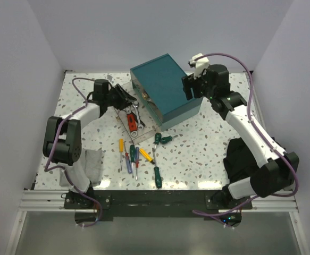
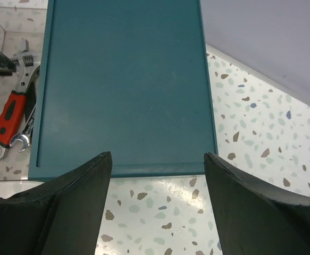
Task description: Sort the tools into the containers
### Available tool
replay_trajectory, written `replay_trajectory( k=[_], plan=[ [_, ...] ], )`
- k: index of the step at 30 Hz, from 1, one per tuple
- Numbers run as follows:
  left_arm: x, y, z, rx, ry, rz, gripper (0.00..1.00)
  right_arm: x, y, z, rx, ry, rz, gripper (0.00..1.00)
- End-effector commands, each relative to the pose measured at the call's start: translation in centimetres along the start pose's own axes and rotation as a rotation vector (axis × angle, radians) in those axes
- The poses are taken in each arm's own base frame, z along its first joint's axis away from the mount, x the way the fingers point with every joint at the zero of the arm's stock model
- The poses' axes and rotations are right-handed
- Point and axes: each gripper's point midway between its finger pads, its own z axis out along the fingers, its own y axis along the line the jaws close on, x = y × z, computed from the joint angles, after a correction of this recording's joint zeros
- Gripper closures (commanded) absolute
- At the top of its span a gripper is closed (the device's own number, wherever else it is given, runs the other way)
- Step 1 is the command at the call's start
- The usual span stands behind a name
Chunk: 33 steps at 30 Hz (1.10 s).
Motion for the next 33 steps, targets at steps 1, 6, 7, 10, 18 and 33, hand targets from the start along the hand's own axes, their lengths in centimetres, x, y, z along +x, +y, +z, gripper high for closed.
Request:
replay_trajectory(
  k=[1, 6, 7, 10, 18, 33],
  plan=[
    [-2.9, -3.2, -4.3, 0.111, -0.090, 0.217, 0.63, -1.4, 1.5, 2.6, -0.079, -0.036, 0.039, 0.27],
    [-3.0, 2.0, -6.4, -0.002, -0.102, 0.192, 0.88, -1.8, 2.9, 5.7, -0.152, -0.038, 0.092, 0.35],
    [-3.0, 2.4, -6.5, -0.010, -0.101, 0.195, 0.94, -0.8, 3.1, 7.0, -0.157, -0.005, 0.104, 0.39],
    [-2.3, 4.4, -6.4, -0.052, -0.056, 0.224, 1.00, -0.3, 2.9, 8.8, -0.149, 0.025, 0.106, 0.79],
    [0.6, 8.3, -6.6, -0.137, 0.029, 0.246, 1.00, 3.8, 1.8, 11.1, -0.067, 0.205, 0.121, 1.00],
    [0.3, 9.2, -0.7, -0.087, 0.142, 0.273, 1.00, 7.4, 4.8, 12.4, -0.154, 0.265, 0.151, 1.00]
  ],
)
